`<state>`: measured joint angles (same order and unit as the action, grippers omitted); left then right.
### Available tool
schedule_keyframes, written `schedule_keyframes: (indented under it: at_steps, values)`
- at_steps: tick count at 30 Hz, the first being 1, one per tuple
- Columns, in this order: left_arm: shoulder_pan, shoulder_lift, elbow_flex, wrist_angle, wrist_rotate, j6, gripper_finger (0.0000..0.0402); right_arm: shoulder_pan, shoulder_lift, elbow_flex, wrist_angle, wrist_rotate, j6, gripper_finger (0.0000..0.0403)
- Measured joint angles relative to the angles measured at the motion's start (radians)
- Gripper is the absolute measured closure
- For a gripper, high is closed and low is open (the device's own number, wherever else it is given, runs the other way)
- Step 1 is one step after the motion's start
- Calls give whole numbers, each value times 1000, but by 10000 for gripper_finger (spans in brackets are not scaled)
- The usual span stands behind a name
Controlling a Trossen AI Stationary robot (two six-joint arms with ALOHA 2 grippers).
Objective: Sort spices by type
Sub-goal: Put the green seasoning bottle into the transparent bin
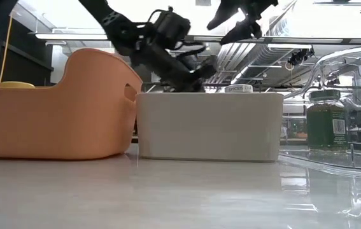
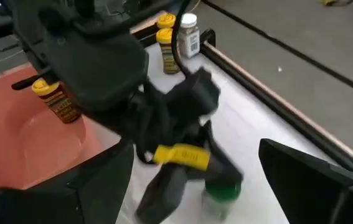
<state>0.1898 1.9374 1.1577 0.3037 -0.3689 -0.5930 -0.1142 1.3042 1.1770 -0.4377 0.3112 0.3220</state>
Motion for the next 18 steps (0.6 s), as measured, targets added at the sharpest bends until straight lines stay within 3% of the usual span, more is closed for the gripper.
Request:
schedule_keyframes:
  at_steps: [4, 11, 15, 18]
  values:
    - [9, 6, 90, -45, 39, 104, 401, -22, -50, 0, -10, 0, -40, 62]
    - [77, -156, 96, -220, 22, 226, 401, -83, -118, 0, -18, -26, -104, 62]
    - [124, -307, 98, -426, 25, 254, 401, -135, -103, 1, -80, -158, -157, 62]
    - [140, -420, 97, -492, 59, 327, 401, -173, -43, 1, -172, -289, -217, 62]
